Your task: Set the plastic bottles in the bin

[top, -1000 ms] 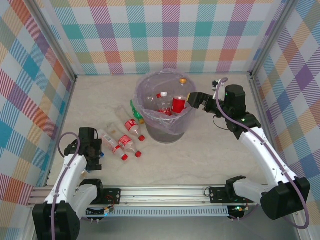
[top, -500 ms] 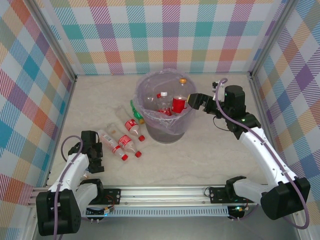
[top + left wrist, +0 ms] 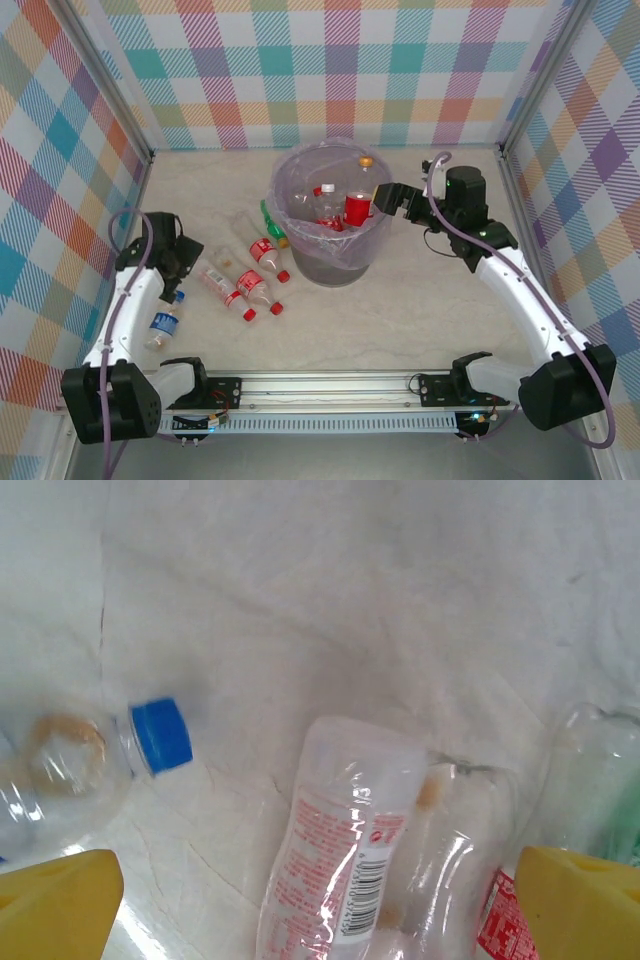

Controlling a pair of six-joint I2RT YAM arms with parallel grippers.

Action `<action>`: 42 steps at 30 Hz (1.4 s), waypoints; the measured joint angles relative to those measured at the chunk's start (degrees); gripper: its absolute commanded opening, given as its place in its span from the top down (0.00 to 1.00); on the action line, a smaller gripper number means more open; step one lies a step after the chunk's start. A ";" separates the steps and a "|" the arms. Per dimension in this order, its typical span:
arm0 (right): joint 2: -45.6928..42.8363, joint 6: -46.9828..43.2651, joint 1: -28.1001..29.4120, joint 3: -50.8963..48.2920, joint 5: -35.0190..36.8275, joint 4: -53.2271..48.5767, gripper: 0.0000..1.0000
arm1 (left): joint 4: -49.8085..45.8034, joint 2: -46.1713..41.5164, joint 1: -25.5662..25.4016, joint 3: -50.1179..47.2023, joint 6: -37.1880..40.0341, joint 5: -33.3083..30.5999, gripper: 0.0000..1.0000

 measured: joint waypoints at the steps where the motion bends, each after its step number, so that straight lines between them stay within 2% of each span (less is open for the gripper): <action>1: 0.20 -0.11 0.00 0.09 -0.04 0.02 0.00 | -1.46 0.90 0.00 2.12 3.39 -0.94 0.00; 4: 1.25 -0.66 -0.44 0.33 -0.55 0.20 0.00 | -4.94 3.34 0.15 8.00 13.35 -7.72 0.00; 6: 2.08 -0.85 -0.81 0.57 -1.16 0.20 0.00 | -6.21 4.11 1.40 9.40 18.58 -9.92 0.00; 16: 2.93 -0.83 -1.88 0.66 -3.65 2.73 0.00 | -13.81 13.70 2.91 10.49 40.33 -9.16 0.00; 22: 2.91 -0.79 -1.88 0.66 -3.91 3.43 0.00 | -14.78 24.33 3.78 13.77 50.01 -5.70 0.00; 27: 2.73 -0.76 -1.88 0.66 -3.50 4.24 0.00 | -13.29 30.10 3.89 13.05 54.07 -2.89 0.00; 36: 0.57 -0.79 -1.88 -0.15 -1.68 5.05 0.00 | -11.32 33.05 8.11 11.82 56.04 1.22 0.09; 42: -0.33 -0.79 -1.88 -0.66 -0.35 5.33 0.00 | -11.34 36.94 8.48 11.82 55.76 1.73 0.15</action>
